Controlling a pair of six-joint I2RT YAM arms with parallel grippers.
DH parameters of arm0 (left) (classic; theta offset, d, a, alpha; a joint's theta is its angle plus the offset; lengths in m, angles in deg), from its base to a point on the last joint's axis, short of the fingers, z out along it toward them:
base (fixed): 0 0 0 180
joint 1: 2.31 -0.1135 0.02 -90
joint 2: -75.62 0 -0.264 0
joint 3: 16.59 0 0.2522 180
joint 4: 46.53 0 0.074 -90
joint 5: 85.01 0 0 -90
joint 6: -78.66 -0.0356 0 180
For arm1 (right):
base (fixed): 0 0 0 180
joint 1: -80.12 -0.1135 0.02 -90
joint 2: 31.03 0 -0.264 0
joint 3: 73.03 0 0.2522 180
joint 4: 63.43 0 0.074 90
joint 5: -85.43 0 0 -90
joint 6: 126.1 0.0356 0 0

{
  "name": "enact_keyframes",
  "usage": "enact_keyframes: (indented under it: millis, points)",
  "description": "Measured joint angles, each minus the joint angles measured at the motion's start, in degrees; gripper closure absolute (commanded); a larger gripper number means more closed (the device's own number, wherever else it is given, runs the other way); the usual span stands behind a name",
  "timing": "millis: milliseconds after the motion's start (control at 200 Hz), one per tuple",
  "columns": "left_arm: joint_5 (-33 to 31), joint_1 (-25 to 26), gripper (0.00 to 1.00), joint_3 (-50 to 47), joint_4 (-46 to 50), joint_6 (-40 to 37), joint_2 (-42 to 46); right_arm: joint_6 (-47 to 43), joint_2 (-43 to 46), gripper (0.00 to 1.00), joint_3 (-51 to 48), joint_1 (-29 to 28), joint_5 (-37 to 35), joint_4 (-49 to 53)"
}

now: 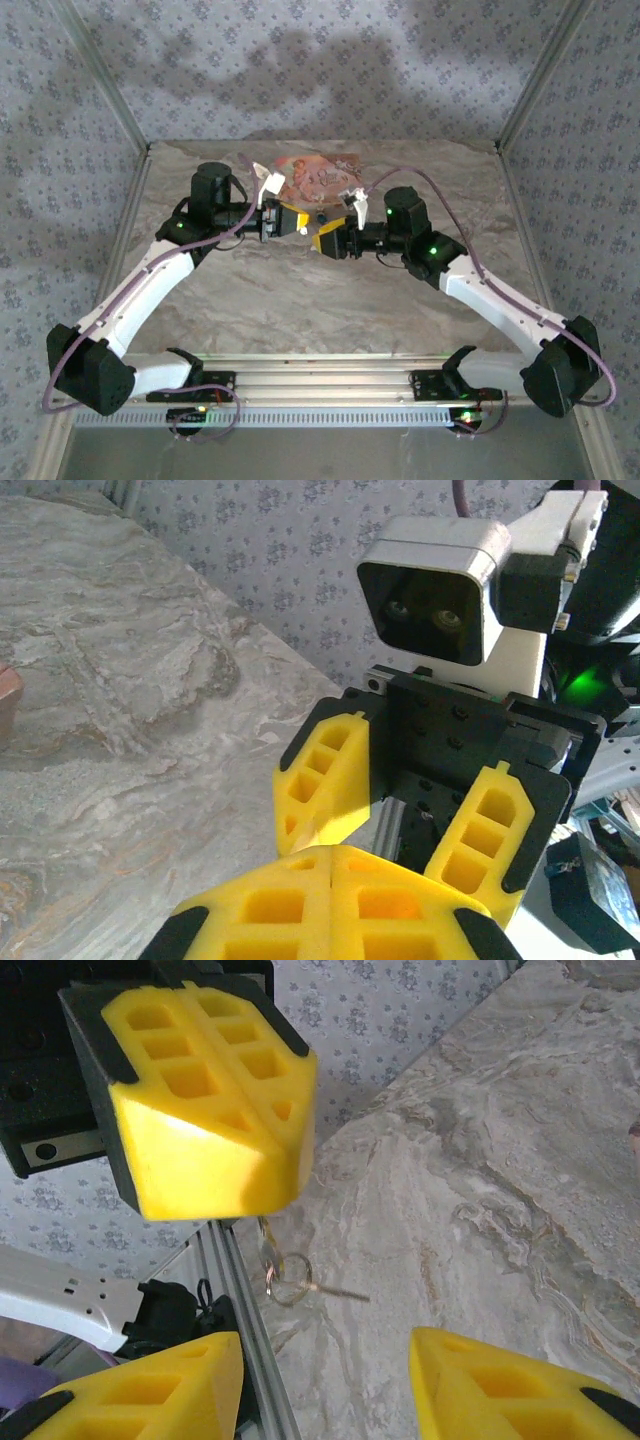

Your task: Unlock a padlock with a key

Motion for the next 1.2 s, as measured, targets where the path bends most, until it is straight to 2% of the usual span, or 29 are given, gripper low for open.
enact_keyframes:
  millis: [130, 335, 510, 580, 769, 844, 894, 964, 1089, 1199]
  points:
    - [1.05, 0.0, 1.0, 0.0, -0.07, 0.11, 0.0, 0.07, -1.2, 0.55, 1.27, -0.37, 1.16, -0.81]
    - [2.01, 0.0, 1.0, 0.0, -0.24, 0.61, 0.0, 0.9, -3.87, 0.81, 3.04, -0.92, 3.17, -1.77]
    - [1.99, -0.11, 1.0, 0.0, -0.44, 1.05, -0.04, 1.27, -5.18, 0.92, 3.65, -1.36, 5.25, -2.56]
    - [2.03, -0.11, 1.0, 0.0, -0.83, 1.22, -0.04, 1.31, -5.35, 1.0, 3.65, -1.49, 5.62, -3.02]
    - [1.81, -0.11, 1.0, 0.0, -1.51, 1.92, -0.04, 1.22, -5.4, 1.0, 3.63, -1.46, 5.64, -3.58]
    - [1.36, -0.11, 0.81, 0.0, -1.55, 2.34, -0.04, 0.35, -5.16, 1.0, 3.5, -1.53, 4.72, -3.52]
    - [0.92, -0.11, 0.62, 0.0, -1.64, 3.04, -0.04, -0.31, -4.79, 1.0, 3.43, -1.6, 3.58, -3.28]
    - [-0.11, -0.09, 0.51, 0.0, -1.7, 4.11, -0.04, -1.6, -3.96, 1.0, 3.3, -1.86, 1.57, -2.51]
    - [-5.55, -0.11, 0.48, 0.15, 0.13, 5.88, -0.04, -4.31, -2.34, 1.0, 3.28, -2.78, -3.89, -0.09]
    - [-12.96, -0.11, 0.55, 1.18, 4.17, 9.73, -0.04, -7.74, -1.66, 1.0, 3.43, -5.01, -11.13, 3.82]
